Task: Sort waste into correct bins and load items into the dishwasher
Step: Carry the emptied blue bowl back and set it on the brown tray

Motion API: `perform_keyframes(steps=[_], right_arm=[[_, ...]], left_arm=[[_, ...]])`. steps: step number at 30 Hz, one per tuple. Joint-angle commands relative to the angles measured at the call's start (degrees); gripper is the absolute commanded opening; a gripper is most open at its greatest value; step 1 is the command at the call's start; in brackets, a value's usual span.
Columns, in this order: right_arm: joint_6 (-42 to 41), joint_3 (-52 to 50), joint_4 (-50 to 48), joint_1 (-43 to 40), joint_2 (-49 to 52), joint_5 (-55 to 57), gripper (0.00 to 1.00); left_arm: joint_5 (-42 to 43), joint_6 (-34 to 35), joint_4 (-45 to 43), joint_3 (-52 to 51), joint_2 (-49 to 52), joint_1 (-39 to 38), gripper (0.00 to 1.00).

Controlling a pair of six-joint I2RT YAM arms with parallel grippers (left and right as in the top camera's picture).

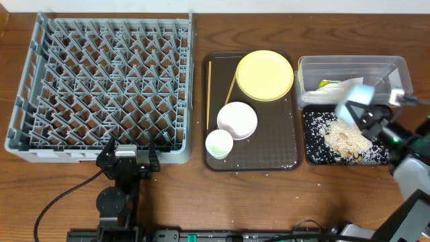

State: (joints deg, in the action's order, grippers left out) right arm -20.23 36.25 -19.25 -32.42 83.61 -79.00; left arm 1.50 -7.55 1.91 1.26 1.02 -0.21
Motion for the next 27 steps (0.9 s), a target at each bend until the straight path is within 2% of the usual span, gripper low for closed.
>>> perform_keyframes(steps=[1,6,9,12,16,19,22,27], right_arm=[[-16.0,0.2,-5.5,8.1,-1.4,5.8,0.01],[-17.9,2.4,-7.2,20.4,-3.0,17.1,0.01],[-16.3,5.7,-4.2,26.1,-3.0,21.8,0.02],[-9.9,11.4,6.8,31.0,-3.0,27.5,0.02],[3.0,21.5,29.9,36.7,-3.0,41.1,0.01],[8.7,27.3,40.0,40.2,-3.0,49.5,0.01],[10.3,29.7,41.2,42.4,-3.0,50.2,0.01],[10.3,29.9,36.5,44.7,-2.5,45.0,0.01]], left_arm=[[-1.0,-0.3,2.1,-1.0,0.0,0.2,0.96],[-1.0,-0.3,2.1,-1.0,0.0,0.2,0.96],[-1.0,-0.3,2.1,-1.0,0.0,0.2,0.96],[-1.0,-0.3,2.1,-1.0,0.0,0.2,0.96],[-1.0,-0.3,2.1,-1.0,0.0,0.2,0.96],[-1.0,-0.3,2.1,-1.0,0.0,0.2,0.96],[-1.0,-0.3,2.1,-1.0,0.0,0.2,0.96],[-1.0,-0.3,2.1,-1.0,0.0,0.2,0.96]])
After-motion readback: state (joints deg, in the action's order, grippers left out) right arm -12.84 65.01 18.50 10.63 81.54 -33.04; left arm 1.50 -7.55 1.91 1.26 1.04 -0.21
